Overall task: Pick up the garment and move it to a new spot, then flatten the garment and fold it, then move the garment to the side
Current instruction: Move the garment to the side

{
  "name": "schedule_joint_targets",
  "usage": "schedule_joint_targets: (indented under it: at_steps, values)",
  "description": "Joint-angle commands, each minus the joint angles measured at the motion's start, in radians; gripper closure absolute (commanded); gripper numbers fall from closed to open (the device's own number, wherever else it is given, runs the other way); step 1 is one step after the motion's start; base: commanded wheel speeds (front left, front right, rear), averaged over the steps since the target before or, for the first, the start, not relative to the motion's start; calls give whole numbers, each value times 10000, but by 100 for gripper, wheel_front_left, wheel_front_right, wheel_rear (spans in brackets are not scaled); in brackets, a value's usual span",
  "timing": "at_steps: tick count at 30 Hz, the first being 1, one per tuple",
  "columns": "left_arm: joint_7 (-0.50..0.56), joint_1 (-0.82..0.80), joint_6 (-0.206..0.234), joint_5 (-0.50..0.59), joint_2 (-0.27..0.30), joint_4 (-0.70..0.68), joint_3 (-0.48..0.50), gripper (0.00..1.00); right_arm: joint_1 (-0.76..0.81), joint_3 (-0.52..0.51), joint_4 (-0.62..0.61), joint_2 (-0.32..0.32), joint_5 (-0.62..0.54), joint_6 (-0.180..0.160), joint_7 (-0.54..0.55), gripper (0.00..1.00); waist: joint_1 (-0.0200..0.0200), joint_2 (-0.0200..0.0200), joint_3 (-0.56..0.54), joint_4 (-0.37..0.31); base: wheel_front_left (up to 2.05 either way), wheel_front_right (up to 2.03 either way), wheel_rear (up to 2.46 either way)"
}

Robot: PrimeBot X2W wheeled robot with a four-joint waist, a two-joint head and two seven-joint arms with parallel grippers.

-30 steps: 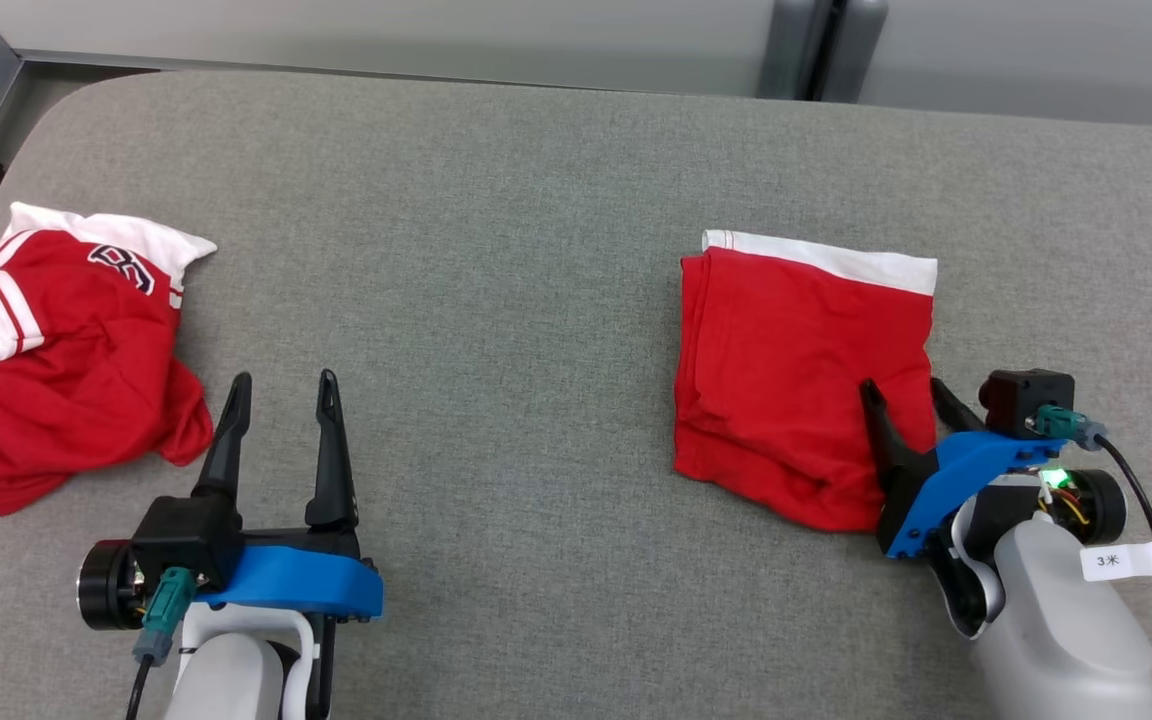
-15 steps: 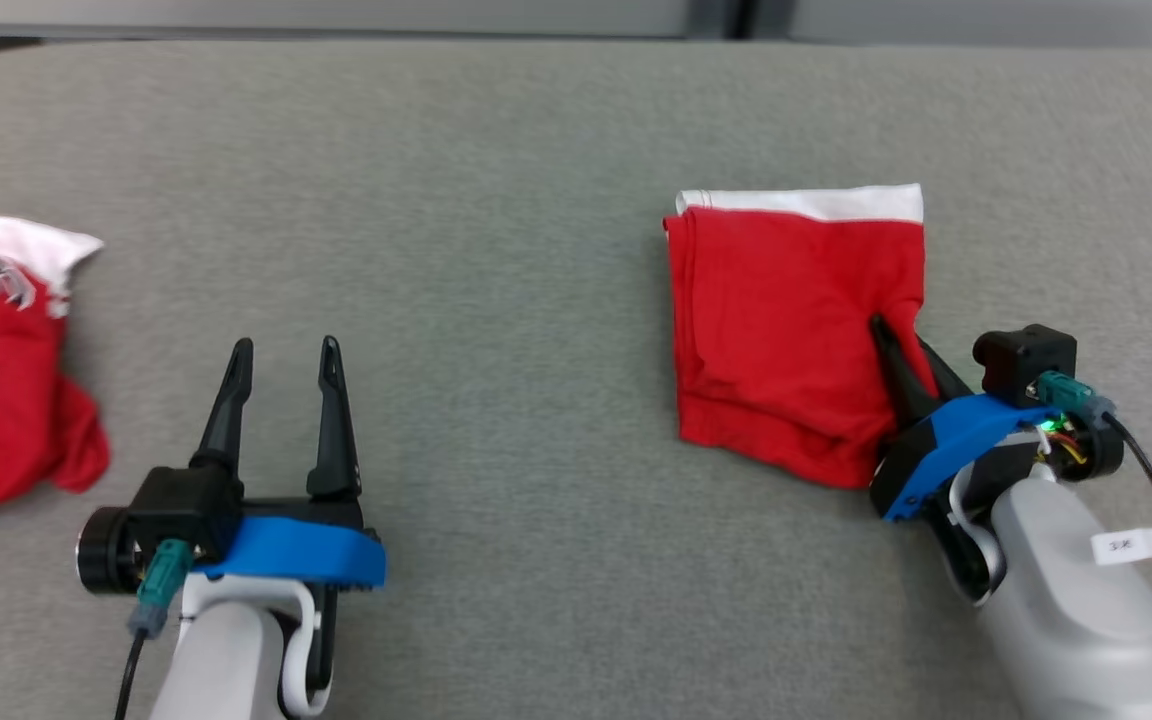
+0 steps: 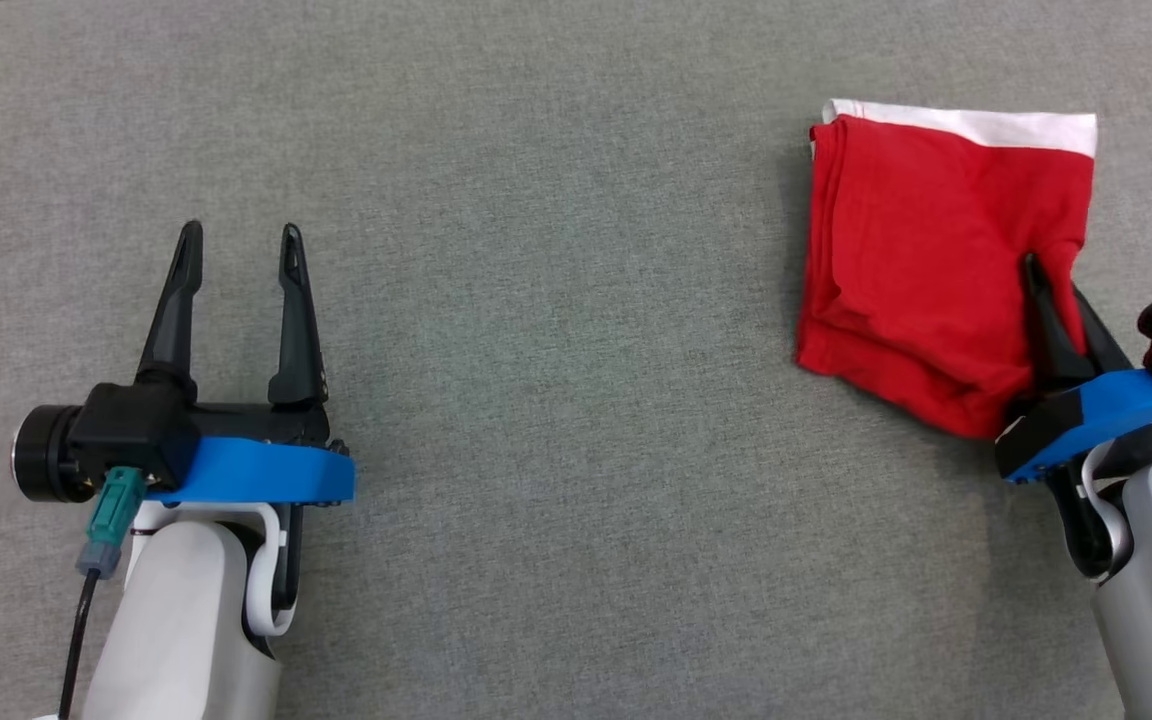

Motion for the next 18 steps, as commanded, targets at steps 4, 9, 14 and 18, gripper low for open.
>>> schedule_joint_targets:
  at_steps: [4, 9, 14, 18]
  values:
    - [-44, -218, -4, 33, 103, -47, -48, 0, -174, -143, -332, -150, 75, 2, -20, 100, -1, 0, 31, -66, 0, 0, 0]
    - [-44, -137, 72, -4, 142, -205, -46, 0, -934, -73, -423, -478, 129, 2, 295, 100, -1, 0, 138, 33, 0, 0, 0]
    - [-38, -251, 58, -23, 129, -344, -117, 0, -1859, -31, -276, -1378, -76, 2, 763, 100, -1, 0, 391, 370, 0, 0, 0]
    - [-40, -299, 78, -90, 1, -396, -171, 0, -2351, -114, 28, -2263, -175, 2, 1234, 100, -1, 0, 552, 767, 0, 0, 0]
